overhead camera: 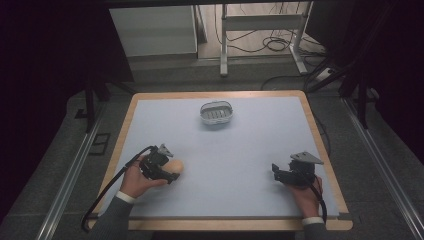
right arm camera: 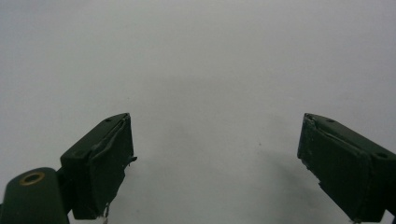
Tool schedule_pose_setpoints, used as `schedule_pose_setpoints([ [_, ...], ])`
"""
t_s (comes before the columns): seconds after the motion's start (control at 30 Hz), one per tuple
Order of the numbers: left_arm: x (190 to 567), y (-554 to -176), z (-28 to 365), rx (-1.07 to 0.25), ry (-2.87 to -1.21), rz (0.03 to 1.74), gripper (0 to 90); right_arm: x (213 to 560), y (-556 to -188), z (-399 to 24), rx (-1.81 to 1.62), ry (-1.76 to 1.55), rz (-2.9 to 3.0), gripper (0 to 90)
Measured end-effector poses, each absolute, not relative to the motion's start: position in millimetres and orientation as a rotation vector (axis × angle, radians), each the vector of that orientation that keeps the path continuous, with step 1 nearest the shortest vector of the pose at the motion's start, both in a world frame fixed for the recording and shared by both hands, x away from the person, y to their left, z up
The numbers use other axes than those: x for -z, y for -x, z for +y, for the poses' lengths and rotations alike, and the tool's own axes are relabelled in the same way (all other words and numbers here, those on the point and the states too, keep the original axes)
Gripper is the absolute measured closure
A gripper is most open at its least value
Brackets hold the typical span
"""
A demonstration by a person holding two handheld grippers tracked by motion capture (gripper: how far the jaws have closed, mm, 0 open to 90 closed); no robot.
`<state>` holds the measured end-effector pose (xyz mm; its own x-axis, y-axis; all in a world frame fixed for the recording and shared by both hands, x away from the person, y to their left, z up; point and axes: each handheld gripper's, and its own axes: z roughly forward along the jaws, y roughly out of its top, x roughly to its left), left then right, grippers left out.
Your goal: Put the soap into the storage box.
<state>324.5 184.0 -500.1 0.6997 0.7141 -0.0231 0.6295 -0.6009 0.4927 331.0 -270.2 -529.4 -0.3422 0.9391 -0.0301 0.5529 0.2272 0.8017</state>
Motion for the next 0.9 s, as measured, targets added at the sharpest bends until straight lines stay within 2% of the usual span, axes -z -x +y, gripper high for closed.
schedule_pose_setpoints([
  [0.9, 488, -337, 167, -0.257, -2.449, 0.983, 32.3, 529, -331, -270, -0.968, -1.373, 1.984, 10.7],
])
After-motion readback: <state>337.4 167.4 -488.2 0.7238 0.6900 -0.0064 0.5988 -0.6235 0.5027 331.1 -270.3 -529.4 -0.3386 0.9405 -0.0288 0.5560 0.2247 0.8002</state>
